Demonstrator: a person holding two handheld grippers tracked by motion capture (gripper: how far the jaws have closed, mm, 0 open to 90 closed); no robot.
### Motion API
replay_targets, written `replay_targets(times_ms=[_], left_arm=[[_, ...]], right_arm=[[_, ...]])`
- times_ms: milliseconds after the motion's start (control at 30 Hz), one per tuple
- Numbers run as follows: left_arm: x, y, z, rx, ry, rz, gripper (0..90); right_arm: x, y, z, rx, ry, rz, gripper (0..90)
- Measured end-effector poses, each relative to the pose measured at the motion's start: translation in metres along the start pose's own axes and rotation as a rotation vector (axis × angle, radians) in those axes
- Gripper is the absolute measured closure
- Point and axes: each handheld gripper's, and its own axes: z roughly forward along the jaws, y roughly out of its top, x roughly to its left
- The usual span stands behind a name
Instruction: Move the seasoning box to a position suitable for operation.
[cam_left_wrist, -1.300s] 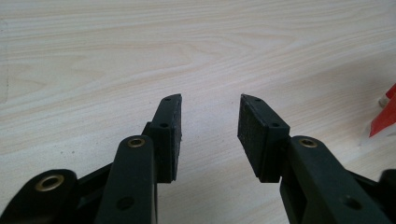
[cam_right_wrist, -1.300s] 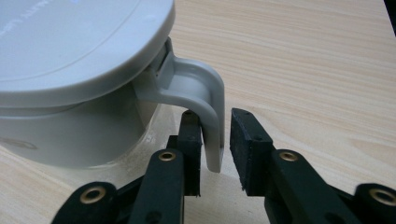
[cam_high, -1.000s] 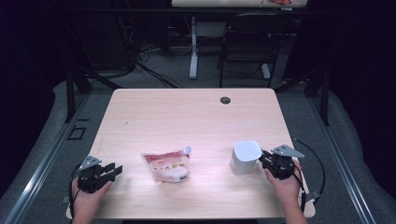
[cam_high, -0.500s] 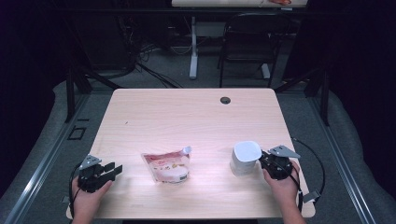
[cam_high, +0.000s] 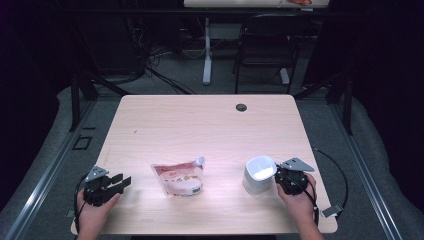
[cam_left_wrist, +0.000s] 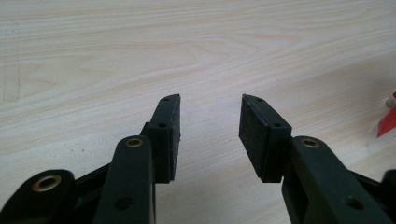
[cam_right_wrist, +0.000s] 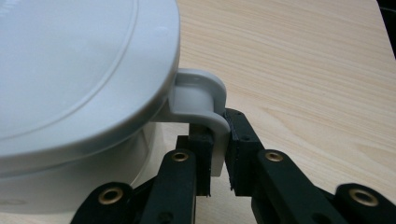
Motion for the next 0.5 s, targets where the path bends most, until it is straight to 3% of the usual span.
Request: replay_targets(times_ms=[300,500], left_arm=[[-0.001,0.001,0.000,0.003,0.001,0.007,59.1],[-0.002,0.001,0.001,0.004,-0.002,0.012,59.1]], right_arm=[[0.012,0.002,0.001,-0.006,0.016,0.014,81.7],[0.022,0.005,0.004,-0.005,0.035,-0.002,81.6]])
